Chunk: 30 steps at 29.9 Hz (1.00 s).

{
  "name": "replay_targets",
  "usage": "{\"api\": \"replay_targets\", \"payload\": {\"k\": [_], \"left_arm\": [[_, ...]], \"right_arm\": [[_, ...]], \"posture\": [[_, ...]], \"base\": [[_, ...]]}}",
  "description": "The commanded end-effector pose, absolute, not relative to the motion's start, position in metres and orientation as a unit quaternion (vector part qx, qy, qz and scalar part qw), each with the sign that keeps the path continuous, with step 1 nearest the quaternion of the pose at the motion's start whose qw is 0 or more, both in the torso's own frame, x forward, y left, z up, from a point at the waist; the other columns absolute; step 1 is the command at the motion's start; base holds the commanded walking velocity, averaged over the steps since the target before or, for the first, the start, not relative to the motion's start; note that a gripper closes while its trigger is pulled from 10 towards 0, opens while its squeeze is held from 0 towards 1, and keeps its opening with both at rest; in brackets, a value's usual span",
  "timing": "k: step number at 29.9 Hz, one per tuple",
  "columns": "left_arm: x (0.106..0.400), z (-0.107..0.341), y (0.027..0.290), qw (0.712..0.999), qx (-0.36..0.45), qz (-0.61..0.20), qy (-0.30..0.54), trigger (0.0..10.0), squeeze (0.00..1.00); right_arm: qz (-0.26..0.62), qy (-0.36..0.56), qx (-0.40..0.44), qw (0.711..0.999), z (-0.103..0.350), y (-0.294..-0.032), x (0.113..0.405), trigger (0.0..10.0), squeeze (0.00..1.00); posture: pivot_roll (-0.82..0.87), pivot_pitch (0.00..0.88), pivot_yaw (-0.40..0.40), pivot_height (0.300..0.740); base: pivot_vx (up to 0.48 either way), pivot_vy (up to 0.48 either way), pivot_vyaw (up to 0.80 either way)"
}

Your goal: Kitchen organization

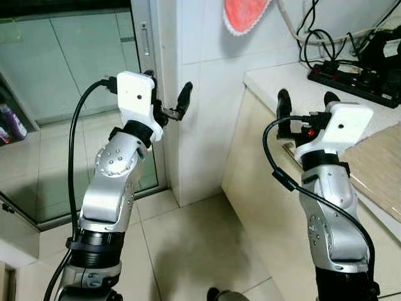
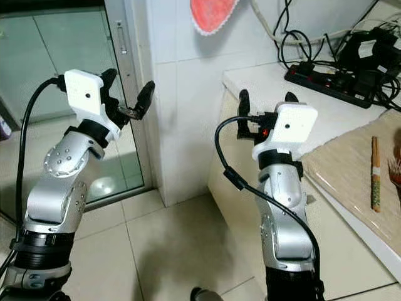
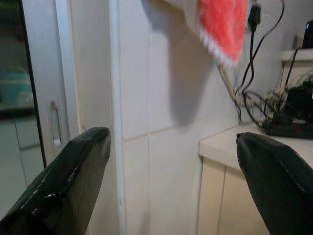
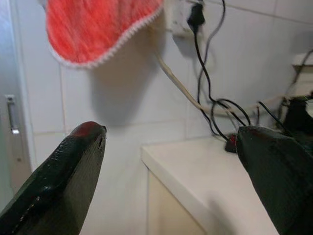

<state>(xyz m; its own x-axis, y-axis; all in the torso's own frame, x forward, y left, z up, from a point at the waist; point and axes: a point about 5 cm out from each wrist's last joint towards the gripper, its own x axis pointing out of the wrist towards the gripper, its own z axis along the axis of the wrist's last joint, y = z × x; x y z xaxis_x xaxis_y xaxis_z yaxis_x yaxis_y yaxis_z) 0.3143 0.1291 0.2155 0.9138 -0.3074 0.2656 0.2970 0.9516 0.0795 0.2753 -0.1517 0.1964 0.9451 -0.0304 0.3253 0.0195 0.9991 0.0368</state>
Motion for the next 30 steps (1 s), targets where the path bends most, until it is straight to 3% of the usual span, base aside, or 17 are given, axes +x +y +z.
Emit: {"api": "replay_targets", "payload": {"k": [1, 5, 12, 18, 30], "left_arm": [[0.314, 0.205, 0.131, 0.981, 0.027, -0.154, -0.116, 10.0, 0.0], [0.308, 0.186, 0.126, 0.975, 0.072, -0.199, -0.063, 10.0, 0.0], [0.303, 0.163, 0.134, 0.98, 0.048, -0.189, -0.029, 10.0, 0.0], [0.303, 0.16, 0.147, 0.987, 0.028, -0.155, -0.025, 10.0, 0.0], [0.302, 0.159, 0.142, 0.986, 0.061, -0.151, -0.032, 10.0, 0.0]], "right_arm": [[-0.017, -0.168, 0.01, 0.986, 0.198, -0.154, 0.272, 10.0, 0.0], [-0.028, -0.159, 0.015, 0.987, 0.191, -0.154, 0.27, 10.0, 0.0], [-0.041, -0.146, 0.001, 0.988, 0.182, -0.156, 0.265, 10.0, 0.0], [-0.051, -0.14, 0.003, 0.989, 0.178, -0.159, 0.263, 10.0, 0.0], [-0.054, -0.13, -0.006, 0.99, 0.175, -0.163, 0.264, 10.0, 0.0]], "posture": [[0.0, 0.0, -0.02, 0.74], [0.0, 0.0, -0.021, 0.74], [0.0, 0.0, -0.014, 0.74], [-0.01, 0.0, -0.017, 0.74], [-0.01, 0.0, -0.035, 0.74]], "base": [[0.0, 0.0, -0.8], [0.0, 0.0, -0.8], [0.0, 0.0, -0.8], [0.0, 0.0, -0.8], [0.0, 0.0, -0.8]]}}
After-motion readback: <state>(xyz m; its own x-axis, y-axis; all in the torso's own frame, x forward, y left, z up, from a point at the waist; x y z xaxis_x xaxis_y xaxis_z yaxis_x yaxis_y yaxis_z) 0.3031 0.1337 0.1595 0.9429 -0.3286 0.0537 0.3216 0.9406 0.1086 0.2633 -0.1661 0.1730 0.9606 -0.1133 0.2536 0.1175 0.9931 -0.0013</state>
